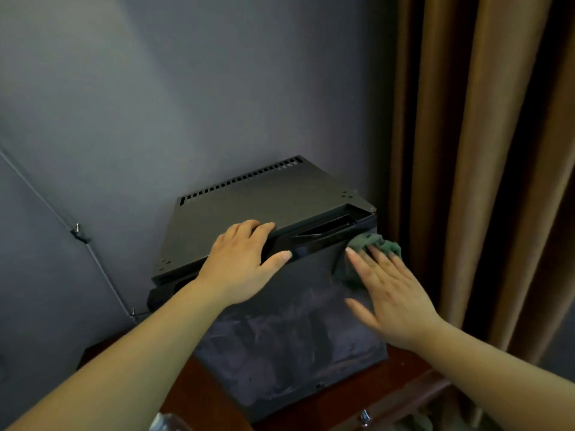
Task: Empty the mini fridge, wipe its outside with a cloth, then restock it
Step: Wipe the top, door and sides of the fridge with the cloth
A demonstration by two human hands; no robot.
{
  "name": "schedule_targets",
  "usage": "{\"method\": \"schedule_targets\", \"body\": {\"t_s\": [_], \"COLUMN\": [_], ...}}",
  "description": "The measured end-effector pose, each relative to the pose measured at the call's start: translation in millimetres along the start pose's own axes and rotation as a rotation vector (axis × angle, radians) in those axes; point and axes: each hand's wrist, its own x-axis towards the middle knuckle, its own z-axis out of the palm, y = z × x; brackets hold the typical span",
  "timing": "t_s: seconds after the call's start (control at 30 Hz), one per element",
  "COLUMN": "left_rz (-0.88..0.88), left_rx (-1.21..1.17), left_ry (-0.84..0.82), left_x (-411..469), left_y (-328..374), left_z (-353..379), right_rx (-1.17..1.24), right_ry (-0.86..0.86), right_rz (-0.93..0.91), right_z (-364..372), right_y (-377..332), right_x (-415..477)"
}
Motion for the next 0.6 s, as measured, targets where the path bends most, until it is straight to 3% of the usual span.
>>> {"method": "schedule_targets", "body": {"t_s": [0.17,0.4,0.6], "left_rz": [-0.037,-0.088,-0.113], "left_rx": [-0.040,-0.055,-0.068], "left_ry": [0.003,0.000,0.004], "left_x": [-1.3,-3.9,-5.9], "left_y": [2.0,5.6,9.6], "left_z": [-0.4,-1.0,-2.4], "right_rx": [0.023,0.062,0.067], "right_ry": [-0.030,-0.064,-0.034], "right_rz": [-0.012,-0.280,-0.220], "right_z": [-6.1,6.8,-4.6], "right_y": [18.8,-5.6,49.9], "right_x": [0.1,10.9,2.3]}}
